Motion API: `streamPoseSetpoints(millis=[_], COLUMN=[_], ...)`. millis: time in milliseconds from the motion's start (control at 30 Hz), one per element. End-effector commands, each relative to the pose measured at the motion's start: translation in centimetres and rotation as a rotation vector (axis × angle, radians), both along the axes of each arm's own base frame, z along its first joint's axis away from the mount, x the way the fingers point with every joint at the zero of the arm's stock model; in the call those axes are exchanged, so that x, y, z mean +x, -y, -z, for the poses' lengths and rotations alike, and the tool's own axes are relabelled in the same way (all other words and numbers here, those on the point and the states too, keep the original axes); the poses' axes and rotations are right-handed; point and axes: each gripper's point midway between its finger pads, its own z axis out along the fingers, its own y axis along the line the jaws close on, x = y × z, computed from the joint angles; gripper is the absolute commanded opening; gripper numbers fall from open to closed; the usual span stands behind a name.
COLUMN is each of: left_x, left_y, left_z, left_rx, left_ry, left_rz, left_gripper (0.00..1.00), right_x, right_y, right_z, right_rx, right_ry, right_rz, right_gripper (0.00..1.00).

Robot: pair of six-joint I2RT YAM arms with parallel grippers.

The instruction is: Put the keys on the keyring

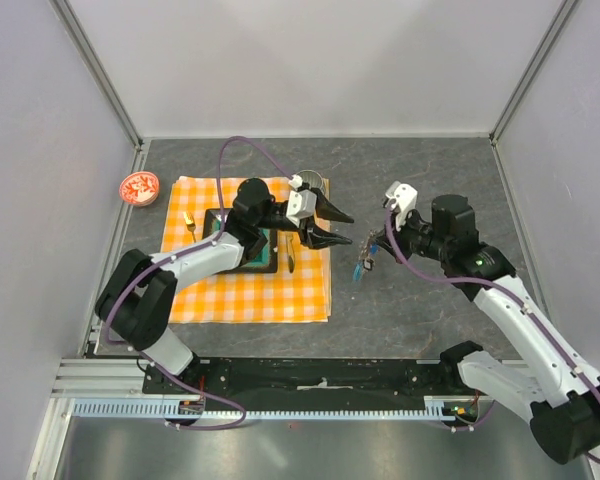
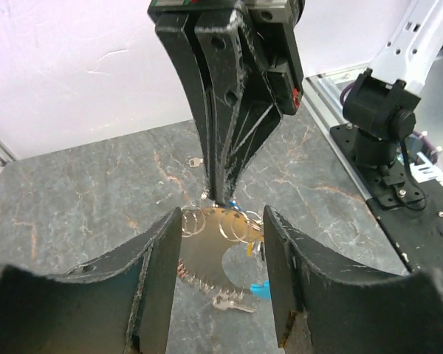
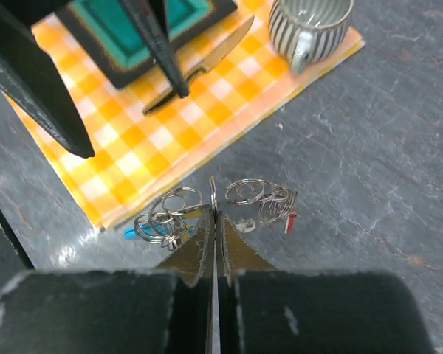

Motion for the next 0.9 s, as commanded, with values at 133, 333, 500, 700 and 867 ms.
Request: streamPoseSetpoints(millis=[133,333,500,700,867], left_x=[-0.8,-0.8,-1.1,-0.9,-0.6], left_y=[1.4,2.1,2.5,2.7,3.2], left_z=[0.8,1.5,2.1,2.9,3.3], left_rx=[0.058,0.075,0.098,0.09,0.08], left_ry=[0.135,0.137,0.136,0.109,0.077], left_rz=[-0.009,-0.037,-0.022,-0.022,-0.026], left_gripper=[0.55,0.48,0.42,0.41,0.41], right_x=[-0.5,-0.6,-0.9,-1.1,-1.4], right_y=[-0.3,-1.2,-1.6,-1.8,-1.9], right_z=[1.1,0.7,0.9,0.6,0.5], right_rx=[-0.319,-0.324,-0.325,-0.31,-0.298], right_ry=[-0.001,0.029,0.035,0.065,0.08], right_rz=[-0.106,-0.161,-0.195,-0.206,-0.217], right_gripper=[0.0,0.0,0.0,0.0,0.0])
